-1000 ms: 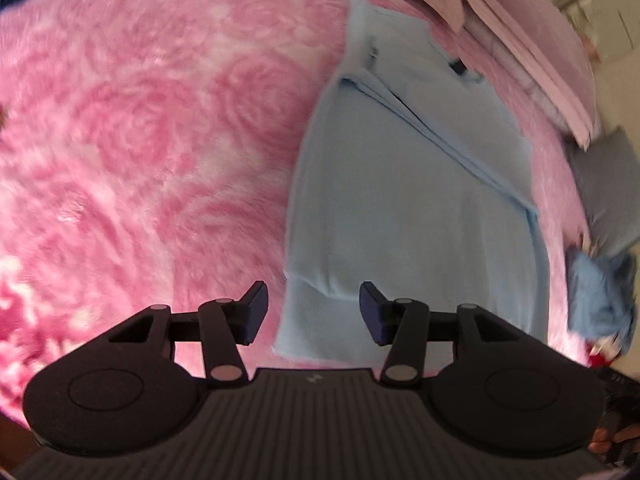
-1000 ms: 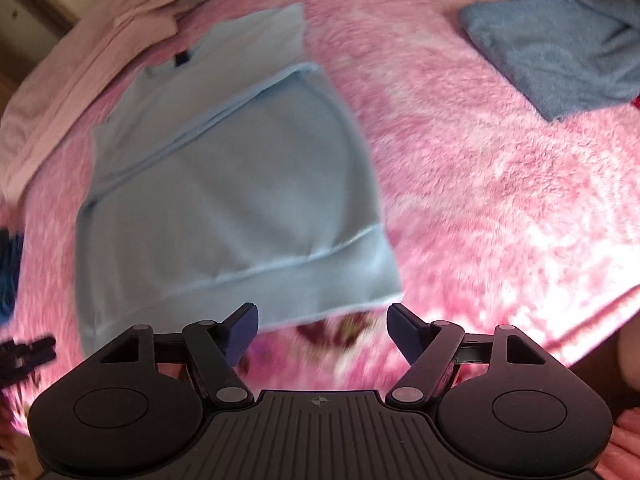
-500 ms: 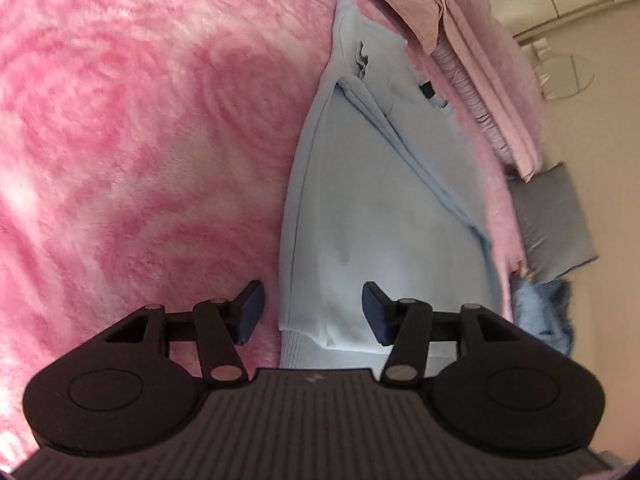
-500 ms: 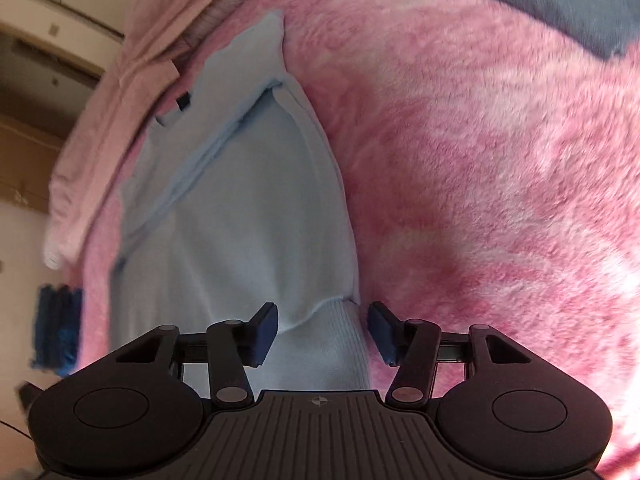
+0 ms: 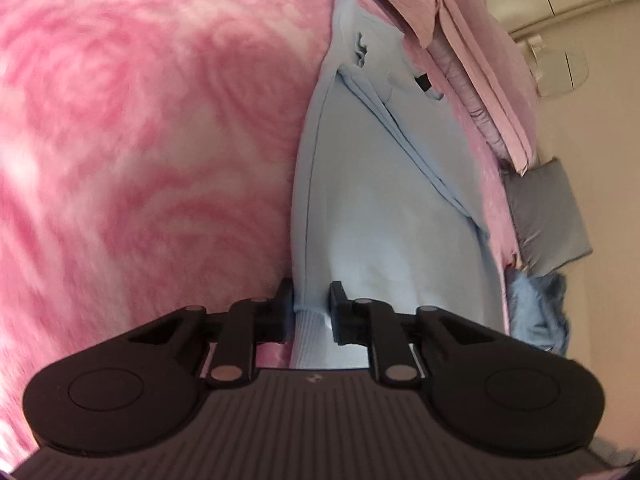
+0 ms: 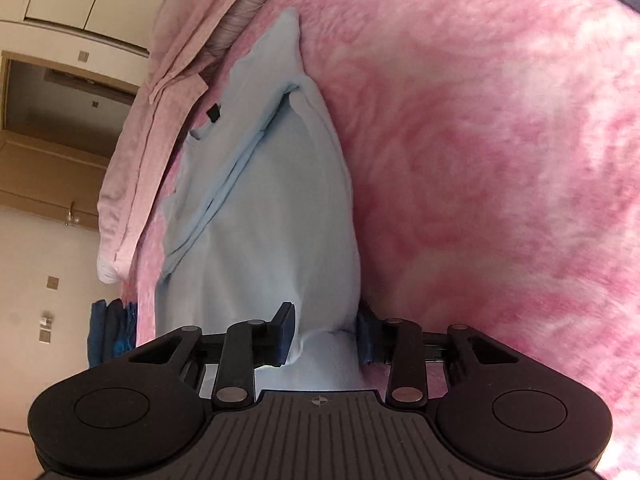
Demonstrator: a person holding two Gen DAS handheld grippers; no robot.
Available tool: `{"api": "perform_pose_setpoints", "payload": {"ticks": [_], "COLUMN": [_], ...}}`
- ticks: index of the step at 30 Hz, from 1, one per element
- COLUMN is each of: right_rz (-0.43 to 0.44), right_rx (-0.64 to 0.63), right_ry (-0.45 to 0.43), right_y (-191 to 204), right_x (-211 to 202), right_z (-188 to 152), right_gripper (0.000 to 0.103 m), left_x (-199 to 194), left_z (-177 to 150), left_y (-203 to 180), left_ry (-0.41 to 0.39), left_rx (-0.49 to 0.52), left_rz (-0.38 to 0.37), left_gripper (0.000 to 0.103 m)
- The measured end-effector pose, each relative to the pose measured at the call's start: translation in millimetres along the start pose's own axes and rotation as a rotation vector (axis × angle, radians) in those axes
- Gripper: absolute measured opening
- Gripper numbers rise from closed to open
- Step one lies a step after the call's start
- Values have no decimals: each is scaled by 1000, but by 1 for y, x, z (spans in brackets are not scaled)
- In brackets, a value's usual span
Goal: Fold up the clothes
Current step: 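Grasp the sweatshirt hem with the left gripper while the right gripper grasps the hem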
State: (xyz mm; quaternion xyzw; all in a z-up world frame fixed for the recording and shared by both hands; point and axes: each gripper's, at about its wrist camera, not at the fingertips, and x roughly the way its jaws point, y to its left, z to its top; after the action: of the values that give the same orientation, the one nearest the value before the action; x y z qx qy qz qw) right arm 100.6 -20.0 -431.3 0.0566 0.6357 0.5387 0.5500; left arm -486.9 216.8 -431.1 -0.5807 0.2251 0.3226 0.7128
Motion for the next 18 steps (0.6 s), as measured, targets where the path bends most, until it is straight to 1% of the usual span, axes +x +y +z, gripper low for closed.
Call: {"api": "perform_pose_setpoints", "payload": {"ticks": [3,5,7,8,10,11,12,13,15,18], "right_rz": [-21,-34,-22,-19,-11,-10,-20,-30,-49,-42], "right_rx": [13,26,37,31,10,-4,-20,-28,-41,-51], "right_ry": [-26,-43,-39,-37,-23,-11,4,11,21,4], "right_y": [-1,-4,-8,-9,-5,-2,1,2,3,5], "right_x": [-11,-16,-14,-11,-3,0,3,3,1,-13], "right_z": [0,1,3,4,7,8,9,9,8,3], "right_gripper": [37,37,37,37,37,33,19,13,11,9], "left_x": [2,4,5,7,10,10,11,10,2,-14], "left_z": [-5,-6,-4,-4,-4,-4,-4,-5,-7,-14], "left_y": [-2,1,5,5,0,-2,-5,-6,-6,-11], "left_ry": [13,8,1,-1,1,5,8,6,-5,-29], "left_rx": [-4,-40,-82,-84,-52,-34,-16,-7,7,32], "left_rz": [-4,-13,-37,-44,-41,-36,-31,-33,-46,-79], "left_gripper": [21,21,21,20,13,7,7,5,4,4]}}
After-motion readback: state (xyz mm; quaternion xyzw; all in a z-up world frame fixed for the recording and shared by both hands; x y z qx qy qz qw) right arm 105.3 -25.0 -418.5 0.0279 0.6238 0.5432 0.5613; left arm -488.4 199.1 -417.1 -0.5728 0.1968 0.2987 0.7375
